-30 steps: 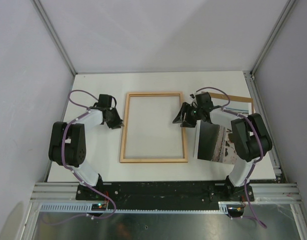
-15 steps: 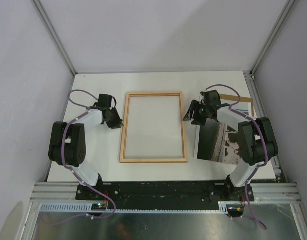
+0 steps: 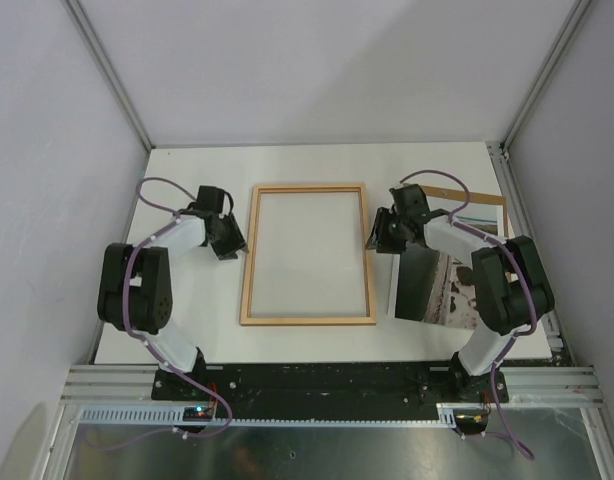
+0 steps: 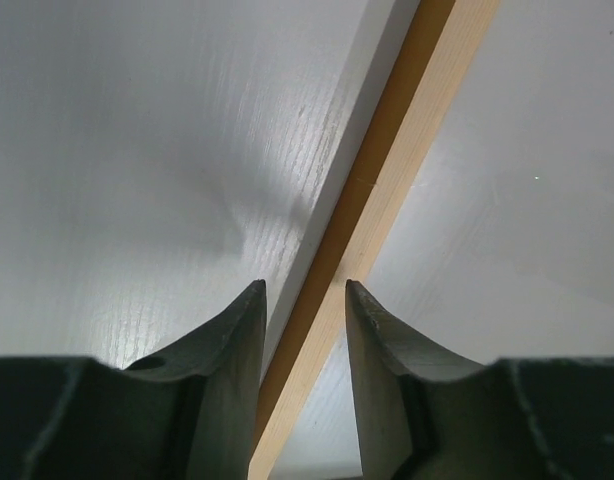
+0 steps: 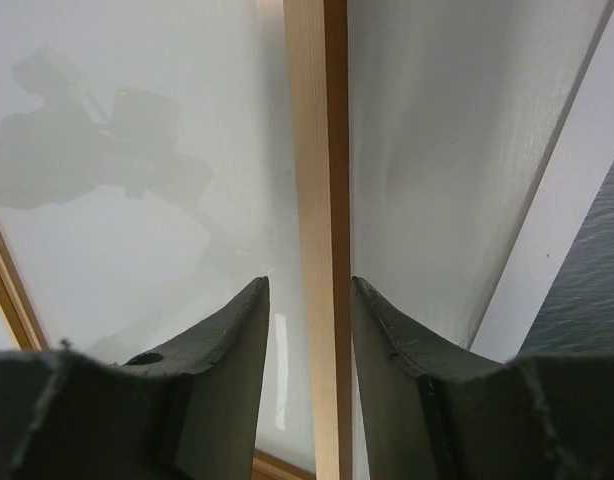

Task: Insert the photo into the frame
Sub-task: Place the glass panel at the frame body, then move the frame body to the center of the board.

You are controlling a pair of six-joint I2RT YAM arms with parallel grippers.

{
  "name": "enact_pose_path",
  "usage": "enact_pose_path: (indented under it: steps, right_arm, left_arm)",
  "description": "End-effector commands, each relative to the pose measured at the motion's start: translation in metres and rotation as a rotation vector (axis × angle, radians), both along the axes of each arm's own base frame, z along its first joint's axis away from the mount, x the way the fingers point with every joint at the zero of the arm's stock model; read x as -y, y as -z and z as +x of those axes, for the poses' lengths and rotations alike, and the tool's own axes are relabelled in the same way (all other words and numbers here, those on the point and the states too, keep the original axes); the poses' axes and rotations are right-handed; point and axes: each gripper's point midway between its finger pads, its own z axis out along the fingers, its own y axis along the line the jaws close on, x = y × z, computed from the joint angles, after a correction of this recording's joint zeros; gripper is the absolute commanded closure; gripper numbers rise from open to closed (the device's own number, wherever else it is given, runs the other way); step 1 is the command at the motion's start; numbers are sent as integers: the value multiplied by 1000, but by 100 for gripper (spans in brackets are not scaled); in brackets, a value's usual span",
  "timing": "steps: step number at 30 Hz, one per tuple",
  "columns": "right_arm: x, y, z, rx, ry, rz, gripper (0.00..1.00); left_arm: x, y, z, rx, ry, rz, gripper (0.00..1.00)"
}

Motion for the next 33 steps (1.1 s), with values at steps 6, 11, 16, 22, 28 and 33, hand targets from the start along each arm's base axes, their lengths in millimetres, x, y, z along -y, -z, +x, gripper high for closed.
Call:
enact_pose_path:
  steps: [6,11,16,22,28,33]
  right_arm:
    - [-21,6,9,35,-6,-36,58]
    - [-38,11,6,27,-8,-11,58]
    - [-58,10,4,31,-12,34,58]
    - [-87,11,4,33,-37,94,57]
    - [-114,7,11,55,-77,128,53]
    - [-128,6,28,76,-97,135,53]
  left_arm:
    - [3,-61,19,167,27,-8,56]
    - [6,-70,19,193,44,-26,56]
    - [11,-77,20,206,63,-50,56]
    - [23,-81,22,210,93,-85,55]
    - [41,-86,21,224,139,-111,55]
    - [53,-87,19,225,172,-121,55]
